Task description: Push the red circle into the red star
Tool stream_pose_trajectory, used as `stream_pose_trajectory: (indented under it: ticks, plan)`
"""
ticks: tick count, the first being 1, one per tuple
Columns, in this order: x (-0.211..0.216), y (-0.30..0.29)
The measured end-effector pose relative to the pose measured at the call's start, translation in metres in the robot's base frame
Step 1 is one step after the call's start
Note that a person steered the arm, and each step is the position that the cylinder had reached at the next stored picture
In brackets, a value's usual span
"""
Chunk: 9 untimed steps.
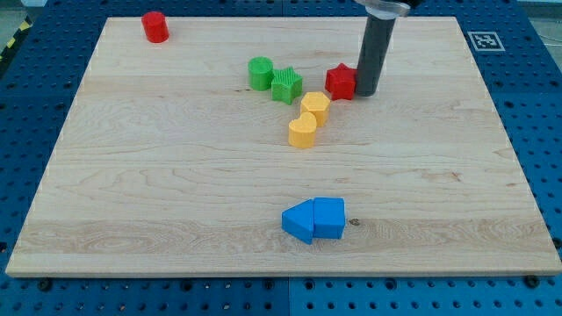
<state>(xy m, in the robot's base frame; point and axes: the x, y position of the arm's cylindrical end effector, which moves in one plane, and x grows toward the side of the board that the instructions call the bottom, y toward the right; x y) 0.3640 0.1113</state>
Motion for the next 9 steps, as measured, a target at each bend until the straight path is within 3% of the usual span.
stream_pose_trajectory:
  ticks: [1,3,4,6,9]
  plan:
    - [-0.004,-0.001]
    - [-0.084,0.034]
    - [-0.101,-0.009]
    - [-0.103,-0.134]
    - [-0.102,-0.277]
